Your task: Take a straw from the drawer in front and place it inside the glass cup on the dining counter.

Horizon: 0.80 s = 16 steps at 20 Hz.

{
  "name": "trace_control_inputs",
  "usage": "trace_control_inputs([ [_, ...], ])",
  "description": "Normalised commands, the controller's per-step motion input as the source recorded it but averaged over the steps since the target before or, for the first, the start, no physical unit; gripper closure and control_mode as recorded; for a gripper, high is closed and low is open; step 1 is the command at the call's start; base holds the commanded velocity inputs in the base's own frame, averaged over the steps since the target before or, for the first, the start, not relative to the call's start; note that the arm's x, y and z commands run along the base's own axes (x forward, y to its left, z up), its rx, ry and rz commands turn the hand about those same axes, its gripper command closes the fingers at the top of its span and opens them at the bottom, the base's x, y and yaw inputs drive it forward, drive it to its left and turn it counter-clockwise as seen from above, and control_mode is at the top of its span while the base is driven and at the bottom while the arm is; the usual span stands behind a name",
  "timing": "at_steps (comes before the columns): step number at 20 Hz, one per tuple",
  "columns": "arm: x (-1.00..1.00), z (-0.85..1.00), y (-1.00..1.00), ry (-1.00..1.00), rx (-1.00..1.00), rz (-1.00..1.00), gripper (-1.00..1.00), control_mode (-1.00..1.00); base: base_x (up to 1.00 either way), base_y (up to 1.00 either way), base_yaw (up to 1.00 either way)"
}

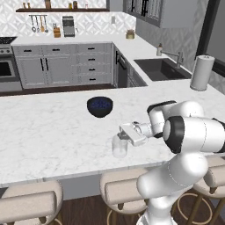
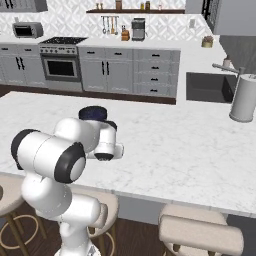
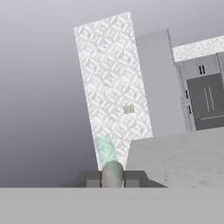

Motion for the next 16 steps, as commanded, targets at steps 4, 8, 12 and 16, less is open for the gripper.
trace_control_inputs([
  [4,0.09,0.0,-0.07,0.0,0.0,0.01,1.0,-1.0,0.0,0.0,0.0],
  [8,0.0,0.0,-0.03,0.0,0.0,0.02,1.0,-1.0,0.0,0.0,0.0],
  [12,0.01,0.0,0.0,-0.02,0.0,0.03,-1.0,-1.0,0.0,0.0,0.0],
  [16,0.01,0.0,-0.01,-0.13,0.0,0.05,-1.0,-1.0,0.0,0.0,0.0],
])
